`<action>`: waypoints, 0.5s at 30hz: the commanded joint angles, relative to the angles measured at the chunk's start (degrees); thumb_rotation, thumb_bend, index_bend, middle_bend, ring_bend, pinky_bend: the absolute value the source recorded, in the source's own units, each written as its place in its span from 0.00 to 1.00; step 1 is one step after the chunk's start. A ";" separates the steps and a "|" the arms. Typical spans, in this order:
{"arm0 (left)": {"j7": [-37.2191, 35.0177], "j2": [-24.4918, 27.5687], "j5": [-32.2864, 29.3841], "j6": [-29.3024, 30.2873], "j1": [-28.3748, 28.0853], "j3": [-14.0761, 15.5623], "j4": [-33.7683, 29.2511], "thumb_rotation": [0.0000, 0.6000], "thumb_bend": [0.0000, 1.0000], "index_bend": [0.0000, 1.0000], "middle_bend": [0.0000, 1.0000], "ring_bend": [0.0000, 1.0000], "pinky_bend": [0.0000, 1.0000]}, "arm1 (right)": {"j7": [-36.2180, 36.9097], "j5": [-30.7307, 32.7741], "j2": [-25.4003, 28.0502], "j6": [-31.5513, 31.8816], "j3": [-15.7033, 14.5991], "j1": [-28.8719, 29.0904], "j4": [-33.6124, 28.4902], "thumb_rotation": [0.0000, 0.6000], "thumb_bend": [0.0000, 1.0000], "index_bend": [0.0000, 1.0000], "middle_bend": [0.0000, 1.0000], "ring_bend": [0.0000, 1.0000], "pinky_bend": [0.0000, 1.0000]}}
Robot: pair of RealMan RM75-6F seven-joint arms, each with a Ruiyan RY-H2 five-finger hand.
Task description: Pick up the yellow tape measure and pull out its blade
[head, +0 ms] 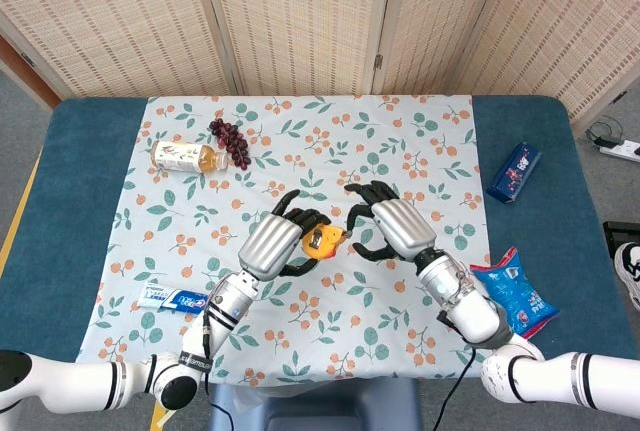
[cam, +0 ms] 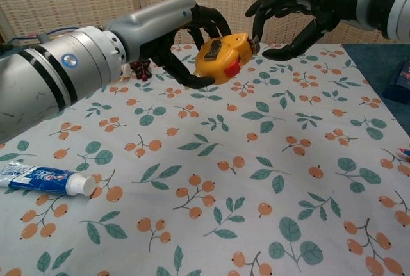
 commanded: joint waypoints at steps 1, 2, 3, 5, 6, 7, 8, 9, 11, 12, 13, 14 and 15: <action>0.08 -0.13 -0.08 -0.09 -0.09 0.08 0.14 1.00 0.38 0.62 0.55 0.47 0.09 | 0.62 -0.14 -0.07 0.07 -0.01 -0.07 0.27 1.00 0.37 0.55 0.15 0.11 0.03; 0.12 -0.25 -0.09 -0.12 -0.15 0.13 0.21 1.00 0.38 0.62 0.55 0.47 0.09 | 1.01 -0.16 -0.13 0.03 0.03 -0.08 0.39 1.00 0.37 0.56 0.15 0.12 0.03; 0.15 -0.35 -0.12 -0.14 -0.21 0.15 0.25 1.00 0.38 0.62 0.55 0.47 0.09 | 1.17 -0.26 -0.22 0.07 0.04 -0.06 0.53 1.00 0.37 0.57 0.16 0.12 0.03; 0.24 -0.58 -0.14 -0.24 -0.36 0.19 0.28 1.00 0.38 0.62 0.55 0.47 0.09 | 1.31 -0.44 -0.53 0.24 0.04 0.02 0.92 1.00 0.37 0.58 0.16 0.12 0.03; 0.31 -0.64 -0.09 -0.25 -0.43 0.21 0.27 1.00 0.38 0.62 0.55 0.47 0.09 | 1.37 -0.48 -0.67 0.33 0.06 0.05 1.03 1.00 0.37 0.59 0.17 0.12 0.03; 0.40 -0.72 -0.02 -0.24 -0.49 0.24 0.28 1.00 0.38 0.62 0.55 0.47 0.09 | 1.41 -0.52 -0.81 0.46 0.07 0.07 1.14 1.00 0.37 0.59 0.17 0.13 0.03; 0.53 -0.77 0.05 -0.24 -0.58 0.24 0.32 1.00 0.38 0.62 0.55 0.47 0.09 | 1.40 -0.57 -0.97 0.62 0.08 0.11 1.27 1.00 0.37 0.60 0.18 0.13 0.03; 0.61 -0.81 0.05 -0.26 -0.64 0.24 0.34 1.00 0.38 0.62 0.55 0.47 0.09 | 1.39 -0.56 -1.05 0.71 0.10 0.14 1.34 1.00 0.37 0.61 0.18 0.13 0.03; 0.80 -0.87 -0.03 -0.32 -0.72 0.32 0.41 1.00 0.38 0.62 0.55 0.47 0.09 | 1.34 -0.51 -1.25 0.99 0.14 0.18 1.49 1.00 0.37 0.62 0.19 0.14 0.03; 0.87 -0.91 -0.06 -0.34 -0.75 0.34 0.46 1.00 0.38 0.62 0.55 0.47 0.09 | 1.28 -0.50 -1.33 1.12 0.15 0.20 1.55 1.00 0.37 0.62 0.19 0.14 0.03; 0.93 -0.96 -0.10 -0.35 -0.79 0.36 0.54 1.00 0.38 0.62 0.55 0.47 0.09 | 1.17 -0.48 -1.44 1.29 0.14 0.21 1.58 1.00 0.37 0.62 0.19 0.14 0.03; 0.96 -1.01 -0.13 -0.37 -0.81 0.40 0.61 1.00 0.38 0.62 0.55 0.47 0.09 | 1.07 -0.41 -1.51 1.38 0.13 0.24 1.62 1.00 0.37 0.63 0.19 0.14 0.03; 0.99 -1.06 -0.16 -0.39 -0.84 0.42 0.69 1.00 0.38 0.62 0.55 0.47 0.09 | 0.96 -0.33 -1.56 1.40 0.10 0.28 1.67 1.00 0.37 0.63 0.19 0.14 0.03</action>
